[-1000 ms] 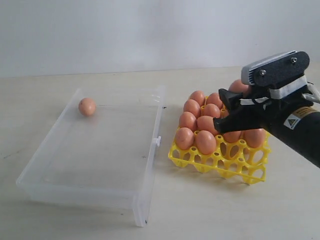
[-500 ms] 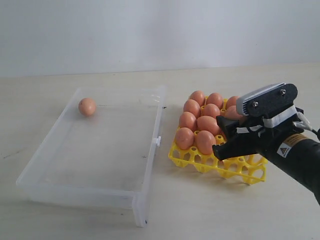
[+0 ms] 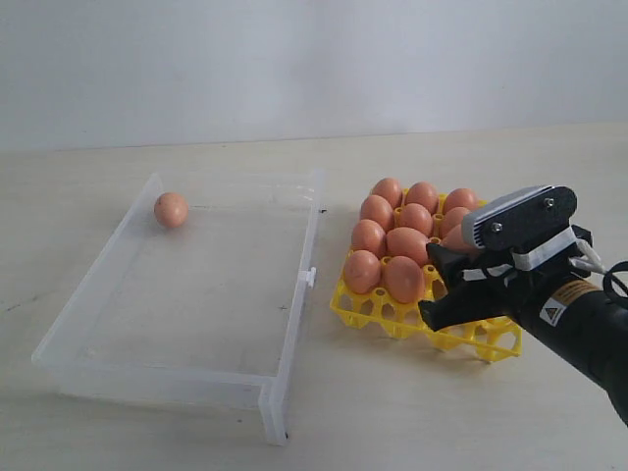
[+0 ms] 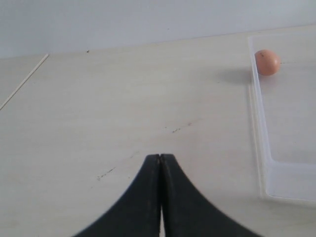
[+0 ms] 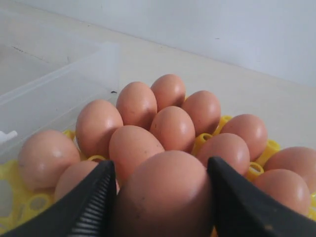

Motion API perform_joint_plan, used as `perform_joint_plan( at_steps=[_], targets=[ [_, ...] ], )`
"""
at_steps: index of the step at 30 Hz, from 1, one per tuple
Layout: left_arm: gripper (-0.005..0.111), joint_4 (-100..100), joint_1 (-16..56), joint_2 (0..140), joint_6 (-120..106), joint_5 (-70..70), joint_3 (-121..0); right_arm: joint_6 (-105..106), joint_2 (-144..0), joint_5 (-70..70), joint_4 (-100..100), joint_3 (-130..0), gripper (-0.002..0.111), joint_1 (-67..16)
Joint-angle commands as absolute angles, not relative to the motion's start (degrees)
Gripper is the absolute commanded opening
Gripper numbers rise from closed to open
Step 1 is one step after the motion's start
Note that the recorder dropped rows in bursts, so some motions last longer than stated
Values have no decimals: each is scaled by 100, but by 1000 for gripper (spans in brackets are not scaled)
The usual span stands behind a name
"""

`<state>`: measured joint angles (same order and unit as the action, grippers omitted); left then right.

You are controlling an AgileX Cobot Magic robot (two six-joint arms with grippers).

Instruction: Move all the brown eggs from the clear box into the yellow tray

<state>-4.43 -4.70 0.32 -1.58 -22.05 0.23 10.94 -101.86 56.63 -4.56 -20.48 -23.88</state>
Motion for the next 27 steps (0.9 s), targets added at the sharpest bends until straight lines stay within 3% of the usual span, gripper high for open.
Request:
perform_joint_plan(
  at_steps=[1, 27],
  targets=[
    [0, -431, -436, 0, -129, -2169, 0, 1083, -10430, 5870, -378, -2029, 0, -2357],
    [0, -431, -436, 0, -129, -2169, 0, 1189, -10884, 5974, -378, -2029, 0, -2357]
  ],
)
